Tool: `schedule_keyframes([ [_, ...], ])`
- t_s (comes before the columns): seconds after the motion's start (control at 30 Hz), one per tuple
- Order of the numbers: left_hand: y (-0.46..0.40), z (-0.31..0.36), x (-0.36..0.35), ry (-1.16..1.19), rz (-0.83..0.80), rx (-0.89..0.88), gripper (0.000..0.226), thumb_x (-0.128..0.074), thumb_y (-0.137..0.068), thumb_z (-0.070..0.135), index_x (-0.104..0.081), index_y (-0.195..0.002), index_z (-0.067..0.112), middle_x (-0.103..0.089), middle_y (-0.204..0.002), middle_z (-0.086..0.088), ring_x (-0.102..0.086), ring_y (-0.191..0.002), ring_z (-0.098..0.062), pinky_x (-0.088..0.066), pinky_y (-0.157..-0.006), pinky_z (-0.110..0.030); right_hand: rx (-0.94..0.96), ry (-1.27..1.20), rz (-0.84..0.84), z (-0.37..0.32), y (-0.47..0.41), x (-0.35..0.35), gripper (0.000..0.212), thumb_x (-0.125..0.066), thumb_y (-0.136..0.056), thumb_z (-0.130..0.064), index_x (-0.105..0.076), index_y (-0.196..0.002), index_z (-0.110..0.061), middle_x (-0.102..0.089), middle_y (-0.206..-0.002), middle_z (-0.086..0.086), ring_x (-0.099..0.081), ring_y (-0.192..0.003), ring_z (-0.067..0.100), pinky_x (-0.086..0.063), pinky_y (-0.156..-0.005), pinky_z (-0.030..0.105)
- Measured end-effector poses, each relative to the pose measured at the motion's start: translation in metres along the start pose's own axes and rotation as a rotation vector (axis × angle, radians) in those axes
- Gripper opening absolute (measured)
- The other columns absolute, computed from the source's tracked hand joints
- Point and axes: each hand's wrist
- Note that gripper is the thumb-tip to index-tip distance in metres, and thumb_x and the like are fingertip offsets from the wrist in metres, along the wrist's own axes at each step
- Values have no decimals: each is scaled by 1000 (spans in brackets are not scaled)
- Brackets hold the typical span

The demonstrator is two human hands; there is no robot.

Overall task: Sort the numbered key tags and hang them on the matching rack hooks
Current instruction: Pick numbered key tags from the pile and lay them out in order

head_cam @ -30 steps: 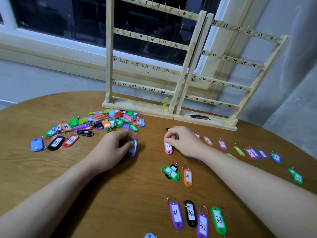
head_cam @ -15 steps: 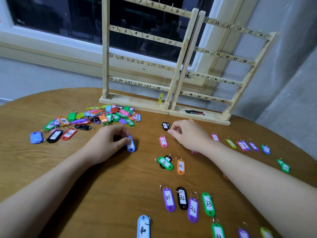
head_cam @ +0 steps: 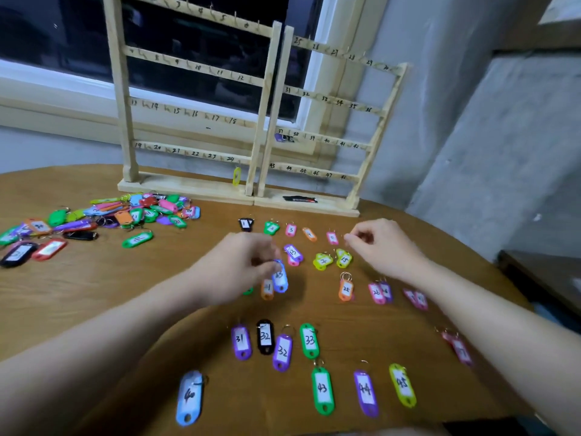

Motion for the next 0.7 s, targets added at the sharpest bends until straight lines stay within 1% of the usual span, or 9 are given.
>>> schedule_keyframes([
  [0.03,-8,6,-13,-22,-19,-18,4,-72,-92,21,-69,-91,23,-71,-80,6,-61,-75,-7,-42,-65,-14,-8,1,-6,5,4,1,26,-62,-97,-29,-74,-77,-18,-70,-71,-3,-59,-74,16,-34,-59,14],
  [0.1,-22,14,-34,-46,-30,-40,3,-72,-91,22,-69,-92,20,-71,-80,4,-60,-73,-10,-44,-68,-18,-3,-10,-6,11,12,3,27,-62,-98,-31,-73,-75,-20,-67,-68,-6,-56,-71,12,-36,-61,23],
  [0.2,-42,20,-54,-84,-65,-50,4,-71,-91,20,-68,-89,21,-71,-80,5,-61,-76,-13,-47,-71,-25,16,-25,13,21,23,5,30,-63,-97,-31,-71,-71,-17,-63,-62,0,-54,-63,16,-41,-63,33],
  [0.23,-47,19,-58,-104,-87,-42,5,-70,-92,21,-67,-89,24,-70,-80,6,-62,-78,-13,-48,-73,-27,14,-22,10,25,27,6,31,-63,-96,-31,-70,-71,-16,-63,-62,2,-54,-63,18,-43,-64,35],
  [0.3,-56,16,-62,-156,-124,-22,4,-69,-92,22,-67,-92,26,-67,-83,9,-63,-82,-13,-51,-77,-29,-1,-14,-6,34,33,6,31,-63,-96,-32,-69,-70,-17,-63,-62,0,-53,-64,16,-46,-67,36],
  [0.37,-62,14,-64,-198,-149,-16,4,-68,-93,23,-69,-96,25,-66,-85,9,-64,-85,-14,-53,-79,-30,-19,-3,-24,40,38,8,30,-63,-96,-34,-70,-71,-19,-64,-64,-3,-54,-67,12,-48,-69,37],
  [0.47,-67,12,-66,-267,-152,-58,7,-68,-93,24,-71,-99,23,-60,-89,9,-57,-85,-12,-47,-77,-26,-25,-3,-39,43,41,11,29,-62,-97,-32,-71,-73,-19,-65,-67,-3,-52,-66,6,-46,-68,34],
  [0.6,-66,4,-64,-358,-172,-118,6,-68,-91,26,-70,-96,28,-53,-97,7,-52,-93,-10,-51,-87,-36,-31,-21,-39,42,43,11,28,-62,-98,-30,-71,-73,-19,-63,-64,-5,-51,-61,4,-41,-64,29],
  [0.7,-63,-1,-50,-353,-149,-125,9,-67,-92,23,-72,-98,27,-54,-98,4,-52,-97,-12,-48,-89,-36,-21,-34,-55,35,41,8,29,-61,-98,-29,-71,-73,-18,-61,-62,-6,-49,-63,5,-37,-68,25],
])
Point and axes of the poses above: each hand's wrist, its own y-axis away from the middle knuckle, its own x-axis out of the back of the hand, z = x × y
